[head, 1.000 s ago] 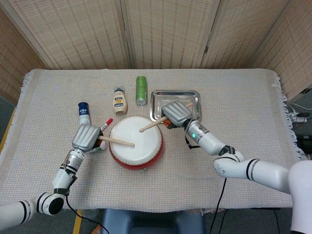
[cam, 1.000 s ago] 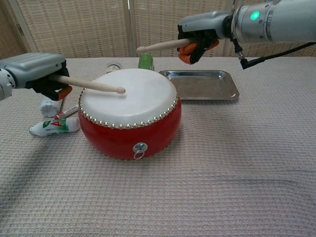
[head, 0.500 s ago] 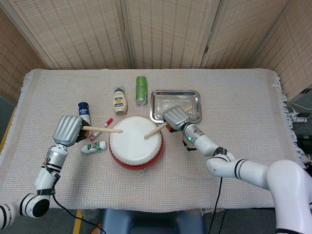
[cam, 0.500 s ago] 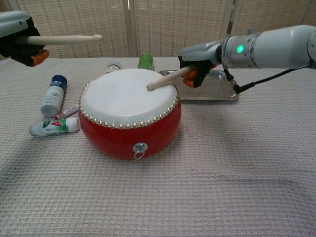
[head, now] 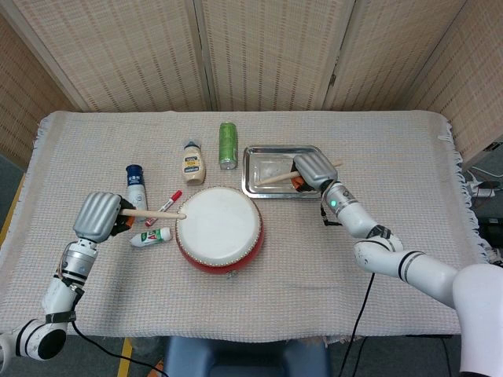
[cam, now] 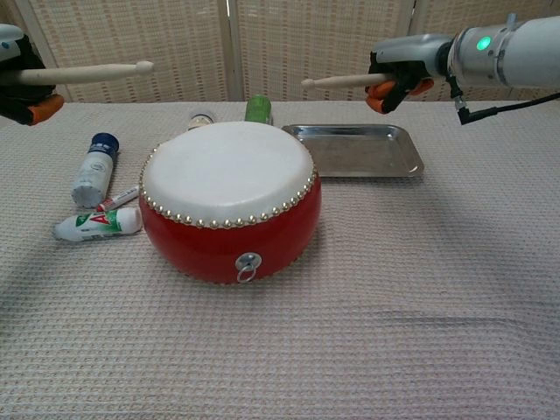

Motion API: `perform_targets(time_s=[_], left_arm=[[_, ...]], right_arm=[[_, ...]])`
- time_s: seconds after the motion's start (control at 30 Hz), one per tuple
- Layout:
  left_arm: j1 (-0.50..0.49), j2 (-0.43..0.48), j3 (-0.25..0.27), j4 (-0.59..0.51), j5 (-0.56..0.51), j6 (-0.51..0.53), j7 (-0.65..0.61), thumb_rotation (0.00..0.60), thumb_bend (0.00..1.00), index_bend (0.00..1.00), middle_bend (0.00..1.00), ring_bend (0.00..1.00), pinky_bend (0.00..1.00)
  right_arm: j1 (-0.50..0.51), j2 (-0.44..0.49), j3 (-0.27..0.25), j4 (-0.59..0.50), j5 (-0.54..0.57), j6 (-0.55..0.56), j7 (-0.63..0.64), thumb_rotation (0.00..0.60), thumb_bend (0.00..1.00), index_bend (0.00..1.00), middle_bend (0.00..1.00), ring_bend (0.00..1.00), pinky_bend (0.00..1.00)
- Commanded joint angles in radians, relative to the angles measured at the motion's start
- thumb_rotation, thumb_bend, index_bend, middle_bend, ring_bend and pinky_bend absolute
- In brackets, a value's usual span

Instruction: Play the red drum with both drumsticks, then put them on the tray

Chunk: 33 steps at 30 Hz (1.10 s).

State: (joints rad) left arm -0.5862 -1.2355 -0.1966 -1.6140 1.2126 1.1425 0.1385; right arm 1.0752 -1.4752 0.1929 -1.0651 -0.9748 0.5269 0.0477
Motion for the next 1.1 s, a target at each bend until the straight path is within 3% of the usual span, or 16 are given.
perform_targets(time_s=[0.03,0.2,0.33,0.47,0.57,0.87,1.1], left_arm=[[0.005,0.006,0.004,-0.003,0.004,-0.001,-0.005,0.600,0.57,1.00,1.00,1.00,1.00],[0.011,0.015,0.005,-0.006,0.009,-0.002,-0.015,0.600,0.57,1.00,1.00,1.00,1.00],[0.017,0.023,0.005,-0.008,0.013,0.002,-0.022,0.600,0.57,1.00,1.00,1.00,1.00],[0.023,0.031,0.005,-0.014,0.017,0.004,-0.030,0.600,0.57,1.00,1.00,1.00,1.00],[0.028,0.035,0.006,-0.017,0.021,0.009,-0.032,0.600,0.57,1.00,1.00,1.00,1.00],[0.040,0.036,0.004,-0.009,0.022,0.022,-0.033,0.600,0.57,1.00,1.00,1.00,1.00],[0.046,0.039,0.004,-0.005,0.024,0.022,-0.037,0.600,0.57,1.00,1.00,1.00,1.00]], right_arm=[[0.009,-0.097,-0.004,0.152,-0.024,-0.084,0.052,0.600,0.69,1.00,1.00,1.00,1.00],[0.034,-0.197,0.016,0.323,-0.062,-0.146,0.110,0.600,0.62,1.00,0.99,0.98,1.00],[0.058,-0.260,0.031,0.436,-0.091,-0.195,0.149,0.600,0.51,0.97,0.91,0.85,0.92],[0.082,-0.312,0.041,0.532,-0.118,-0.231,0.174,0.600,0.35,0.76,0.74,0.62,0.67],[0.099,-0.348,0.048,0.594,-0.142,-0.251,0.192,0.600,0.27,0.62,0.62,0.49,0.56],[0.122,-0.426,0.076,0.718,-0.182,-0.284,0.270,0.600,0.18,0.32,0.39,0.29,0.39],[0.130,-0.446,0.081,0.770,-0.223,-0.280,0.318,0.600,0.17,0.26,0.33,0.22,0.35]])
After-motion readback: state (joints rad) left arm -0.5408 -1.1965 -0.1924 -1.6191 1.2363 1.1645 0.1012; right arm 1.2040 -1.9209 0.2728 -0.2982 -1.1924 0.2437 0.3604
